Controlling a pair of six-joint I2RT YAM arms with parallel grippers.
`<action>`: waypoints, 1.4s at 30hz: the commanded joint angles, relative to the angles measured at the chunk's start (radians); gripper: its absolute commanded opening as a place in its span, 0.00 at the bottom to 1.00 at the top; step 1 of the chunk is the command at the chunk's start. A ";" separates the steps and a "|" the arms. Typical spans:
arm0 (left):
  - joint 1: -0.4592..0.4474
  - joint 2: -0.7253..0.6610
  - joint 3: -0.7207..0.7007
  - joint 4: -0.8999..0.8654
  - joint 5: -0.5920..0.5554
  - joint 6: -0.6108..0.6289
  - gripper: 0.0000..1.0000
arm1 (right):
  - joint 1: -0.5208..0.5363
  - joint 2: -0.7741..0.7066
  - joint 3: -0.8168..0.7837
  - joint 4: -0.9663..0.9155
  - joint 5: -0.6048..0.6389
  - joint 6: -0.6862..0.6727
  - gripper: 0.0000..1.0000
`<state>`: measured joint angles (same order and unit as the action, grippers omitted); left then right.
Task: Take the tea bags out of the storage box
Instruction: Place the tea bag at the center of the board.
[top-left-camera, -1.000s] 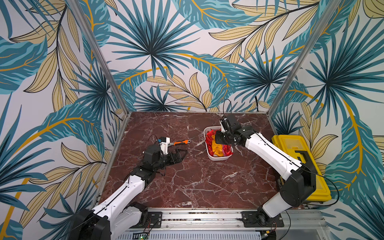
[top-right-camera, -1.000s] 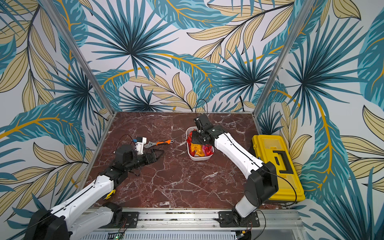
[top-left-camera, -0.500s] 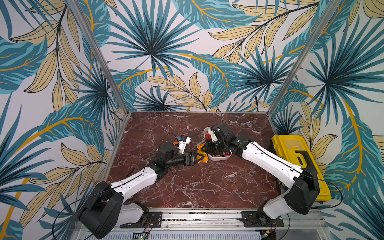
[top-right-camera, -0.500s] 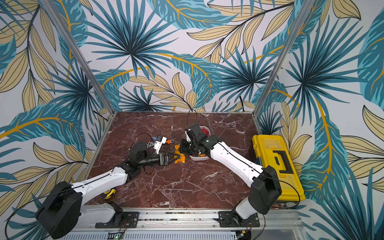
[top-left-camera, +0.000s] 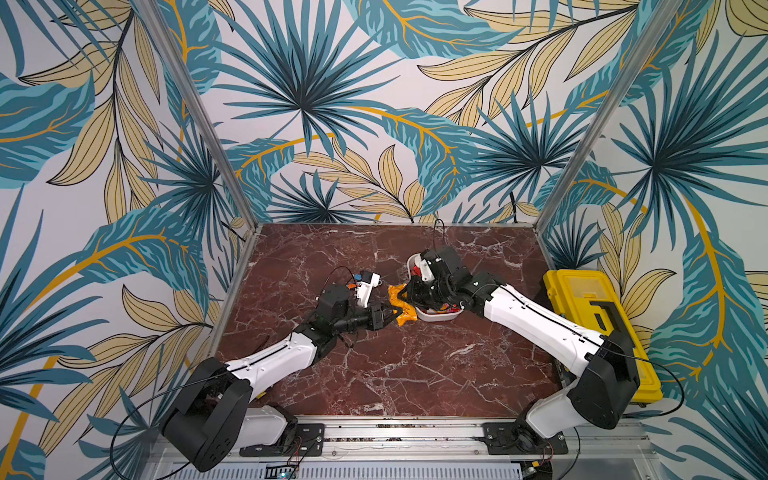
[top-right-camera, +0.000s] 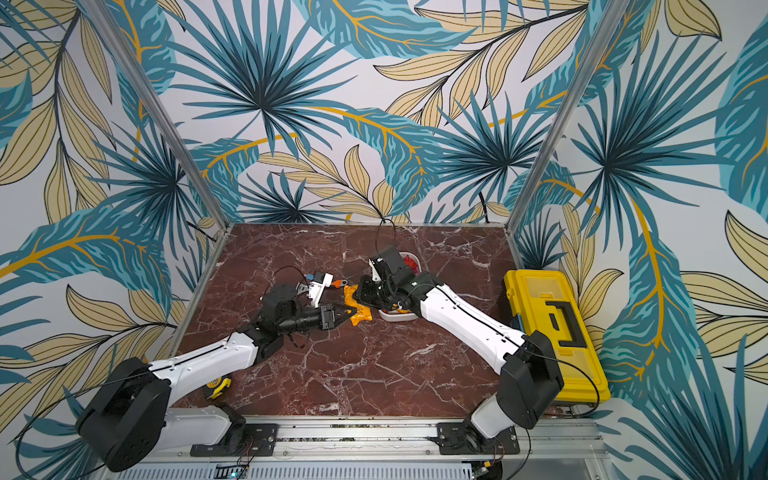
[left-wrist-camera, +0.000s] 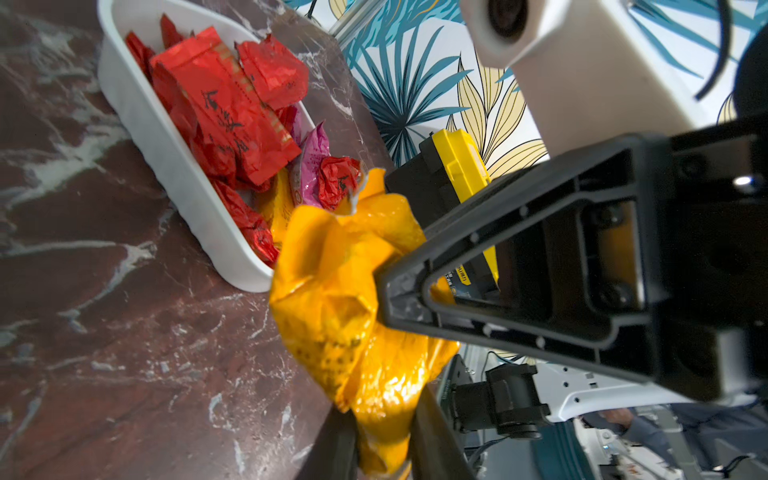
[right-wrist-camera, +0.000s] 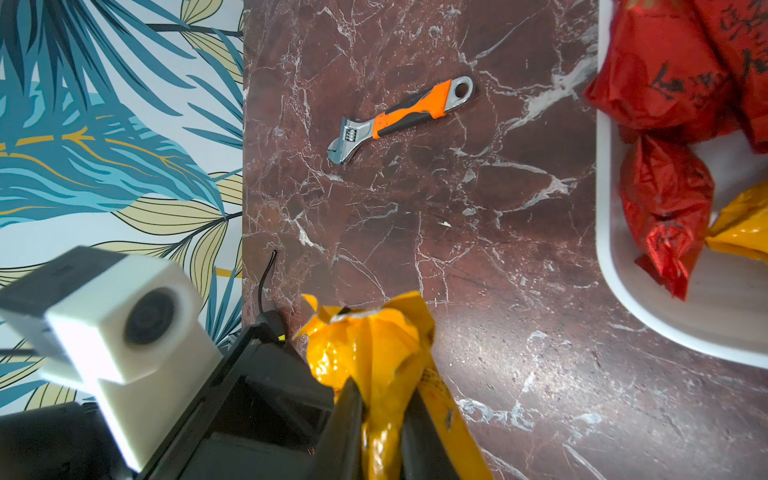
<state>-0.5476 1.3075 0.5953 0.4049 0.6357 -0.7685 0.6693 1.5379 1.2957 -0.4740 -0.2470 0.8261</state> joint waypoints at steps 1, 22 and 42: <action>-0.012 -0.016 0.007 0.033 0.013 0.025 0.17 | 0.017 0.002 -0.017 0.026 -0.023 -0.022 0.26; 0.021 -0.094 -0.034 -0.008 0.209 0.110 0.05 | -0.045 -0.058 -0.011 -0.055 -0.217 -0.342 0.55; 0.162 -0.380 -0.071 -0.457 -0.377 -0.011 0.99 | 0.021 -0.049 -0.199 0.294 0.080 0.008 0.07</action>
<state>-0.3992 1.0153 0.5671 0.1291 0.5495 -0.7158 0.6460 1.4857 1.1473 -0.3206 -0.3256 0.7078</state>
